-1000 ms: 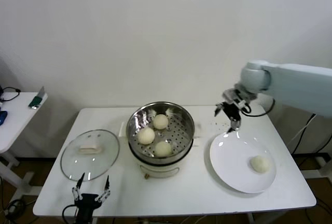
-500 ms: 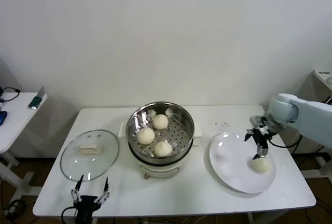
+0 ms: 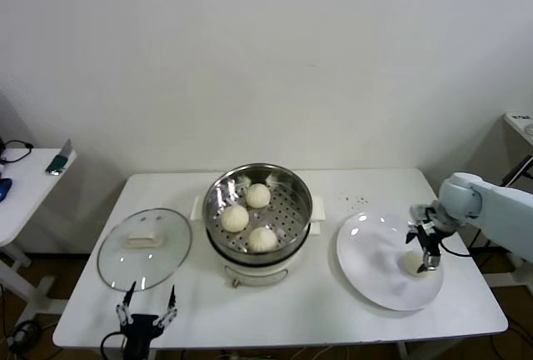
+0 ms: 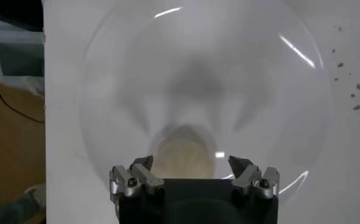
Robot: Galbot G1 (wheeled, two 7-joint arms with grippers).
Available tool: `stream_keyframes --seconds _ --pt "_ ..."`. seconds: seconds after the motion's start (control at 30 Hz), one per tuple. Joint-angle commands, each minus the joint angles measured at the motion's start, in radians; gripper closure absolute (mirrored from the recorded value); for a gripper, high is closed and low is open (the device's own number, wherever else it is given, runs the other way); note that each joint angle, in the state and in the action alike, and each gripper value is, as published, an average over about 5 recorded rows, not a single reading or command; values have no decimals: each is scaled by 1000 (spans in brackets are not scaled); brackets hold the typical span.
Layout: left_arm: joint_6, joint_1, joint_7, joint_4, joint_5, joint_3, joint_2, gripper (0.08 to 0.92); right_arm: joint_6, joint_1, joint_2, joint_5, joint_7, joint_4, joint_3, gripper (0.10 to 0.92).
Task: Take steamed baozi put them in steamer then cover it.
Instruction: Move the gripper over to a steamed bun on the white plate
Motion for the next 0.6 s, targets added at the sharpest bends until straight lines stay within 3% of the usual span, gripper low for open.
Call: stream_keyframes --seconds 0.03,0.37,0.6 --pt "0 0 0 3 1 -1 -1 177 -7 -59 -4 -30 -1 -30 47 203" --pt "-3 6 -1 7 2 -2 -2 177 2 -62 13 -42 -3 -61 57 213" --pt "-3 4 -1 6 1 -4 -2 177 2 -57 10 -41 -11 -58 49 325"
